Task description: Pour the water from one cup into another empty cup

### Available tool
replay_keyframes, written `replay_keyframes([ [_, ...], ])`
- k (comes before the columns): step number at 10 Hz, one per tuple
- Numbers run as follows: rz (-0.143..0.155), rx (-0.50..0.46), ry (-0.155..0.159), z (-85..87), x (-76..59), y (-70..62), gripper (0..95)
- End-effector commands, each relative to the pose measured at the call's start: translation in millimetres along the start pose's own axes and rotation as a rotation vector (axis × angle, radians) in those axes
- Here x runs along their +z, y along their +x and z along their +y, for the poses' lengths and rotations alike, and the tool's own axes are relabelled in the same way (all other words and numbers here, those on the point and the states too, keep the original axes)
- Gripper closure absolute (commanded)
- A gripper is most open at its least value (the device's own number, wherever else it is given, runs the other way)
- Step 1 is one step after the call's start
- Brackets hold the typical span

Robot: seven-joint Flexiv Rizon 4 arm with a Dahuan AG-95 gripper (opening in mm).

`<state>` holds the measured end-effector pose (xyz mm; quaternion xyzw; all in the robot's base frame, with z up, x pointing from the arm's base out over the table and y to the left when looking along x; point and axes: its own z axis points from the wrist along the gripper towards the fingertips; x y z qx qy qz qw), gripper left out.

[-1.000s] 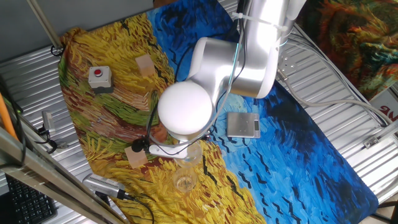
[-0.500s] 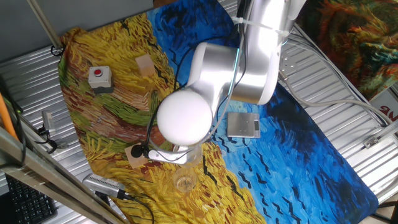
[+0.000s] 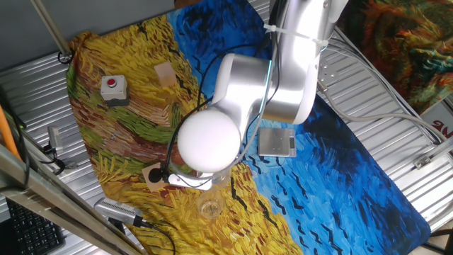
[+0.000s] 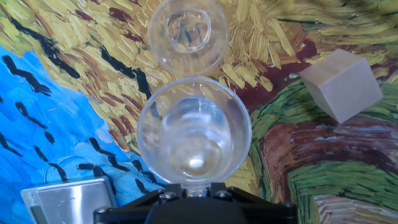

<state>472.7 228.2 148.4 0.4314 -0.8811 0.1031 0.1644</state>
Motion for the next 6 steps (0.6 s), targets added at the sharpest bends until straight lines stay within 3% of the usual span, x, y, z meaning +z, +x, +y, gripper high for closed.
replay_keyframes([
  [1,0.007,-0.001,-0.001,-0.2,-0.1,0.2,95.0],
  [6,0.022,0.001,-0.01,-2.1,-2.1,-1.9,95.0],
])
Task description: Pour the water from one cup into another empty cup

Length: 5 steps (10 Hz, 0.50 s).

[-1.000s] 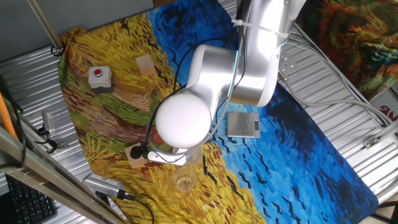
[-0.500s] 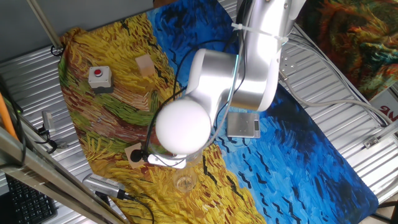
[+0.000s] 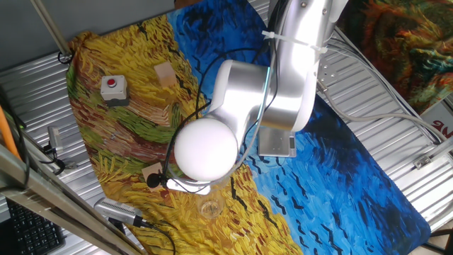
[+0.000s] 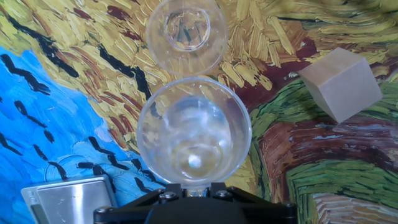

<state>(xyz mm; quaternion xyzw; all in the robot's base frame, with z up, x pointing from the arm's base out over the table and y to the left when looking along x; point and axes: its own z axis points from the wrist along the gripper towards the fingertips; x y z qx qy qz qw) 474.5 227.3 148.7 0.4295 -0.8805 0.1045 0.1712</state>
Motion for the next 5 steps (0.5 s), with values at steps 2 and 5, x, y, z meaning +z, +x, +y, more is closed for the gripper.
replay_keyframes([
  [2,0.024,-0.001,-0.009,-2.3,-4.3,-3.7,95.0],
  [5,0.041,-0.002,-0.007,-2.4,-4.4,-3.8,95.0],
])
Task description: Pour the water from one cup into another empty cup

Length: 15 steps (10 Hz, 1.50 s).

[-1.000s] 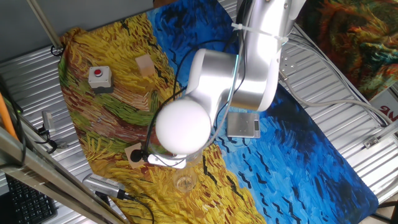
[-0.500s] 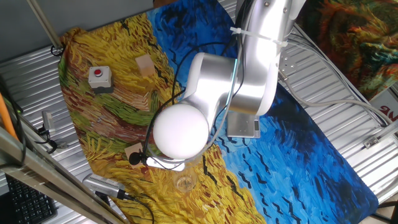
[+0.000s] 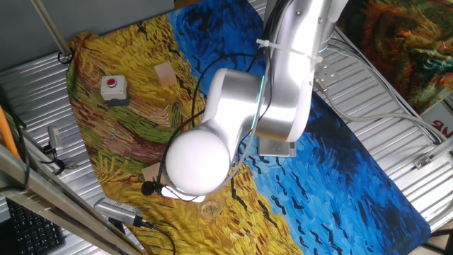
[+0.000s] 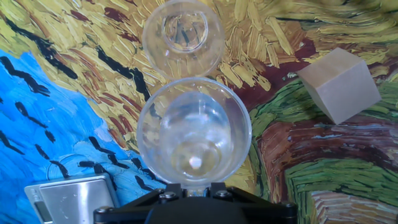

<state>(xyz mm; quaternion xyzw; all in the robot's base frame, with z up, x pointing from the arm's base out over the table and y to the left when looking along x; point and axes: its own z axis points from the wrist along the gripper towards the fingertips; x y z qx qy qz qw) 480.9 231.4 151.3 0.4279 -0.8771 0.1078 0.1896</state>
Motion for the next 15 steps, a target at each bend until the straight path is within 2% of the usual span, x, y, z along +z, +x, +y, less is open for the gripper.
replay_keyframes([
  [1,0.01,0.002,0.004,0.3,0.8,1.8,95.0],
  [5,0.033,0.004,0.005,1.4,-2.5,3.2,95.0],
  [15,0.039,0.008,0.001,2.0,-4.2,4.0,95.0],
])
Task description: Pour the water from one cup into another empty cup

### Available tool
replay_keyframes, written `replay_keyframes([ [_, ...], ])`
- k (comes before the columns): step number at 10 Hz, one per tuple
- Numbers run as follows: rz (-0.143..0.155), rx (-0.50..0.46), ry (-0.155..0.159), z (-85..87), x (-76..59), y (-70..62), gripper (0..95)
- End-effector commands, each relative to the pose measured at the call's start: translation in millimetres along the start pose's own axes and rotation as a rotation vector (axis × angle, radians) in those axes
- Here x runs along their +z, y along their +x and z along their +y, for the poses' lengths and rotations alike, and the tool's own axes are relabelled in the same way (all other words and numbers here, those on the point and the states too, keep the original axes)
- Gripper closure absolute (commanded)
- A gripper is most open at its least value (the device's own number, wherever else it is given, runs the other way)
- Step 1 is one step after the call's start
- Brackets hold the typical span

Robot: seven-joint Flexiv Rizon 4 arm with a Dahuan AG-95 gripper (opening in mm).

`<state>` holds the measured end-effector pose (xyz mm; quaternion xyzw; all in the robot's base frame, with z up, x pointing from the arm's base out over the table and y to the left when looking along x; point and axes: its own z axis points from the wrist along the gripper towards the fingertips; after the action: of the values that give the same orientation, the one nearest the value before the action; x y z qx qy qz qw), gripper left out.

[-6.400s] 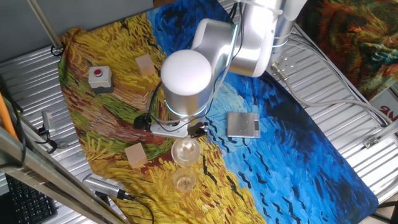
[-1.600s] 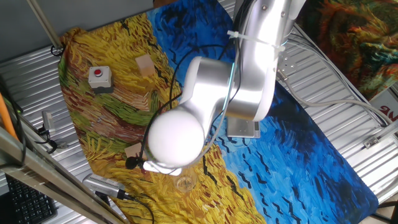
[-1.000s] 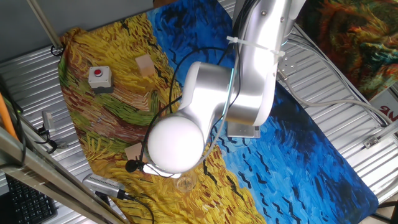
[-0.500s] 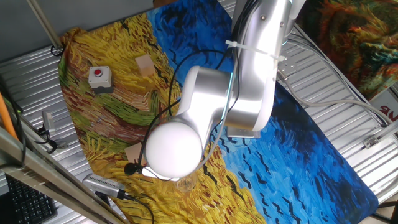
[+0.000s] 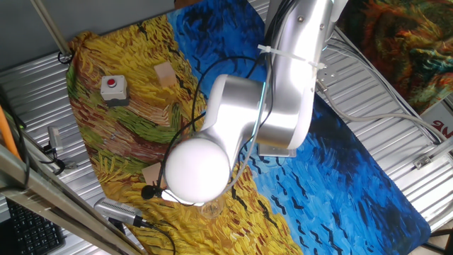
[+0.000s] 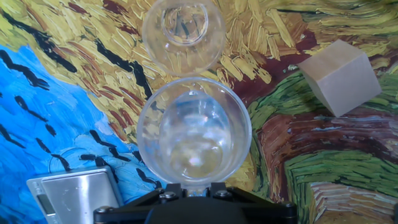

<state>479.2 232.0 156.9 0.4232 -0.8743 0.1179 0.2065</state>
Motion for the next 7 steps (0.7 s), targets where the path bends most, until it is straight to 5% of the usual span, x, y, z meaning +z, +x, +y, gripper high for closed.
replay_keyframes([
  [1,-0.001,0.002,-0.004,0.6,0.6,1.0,95.0],
  [7,0.027,0.005,-0.001,1.6,0.1,-0.7,95.0],
])
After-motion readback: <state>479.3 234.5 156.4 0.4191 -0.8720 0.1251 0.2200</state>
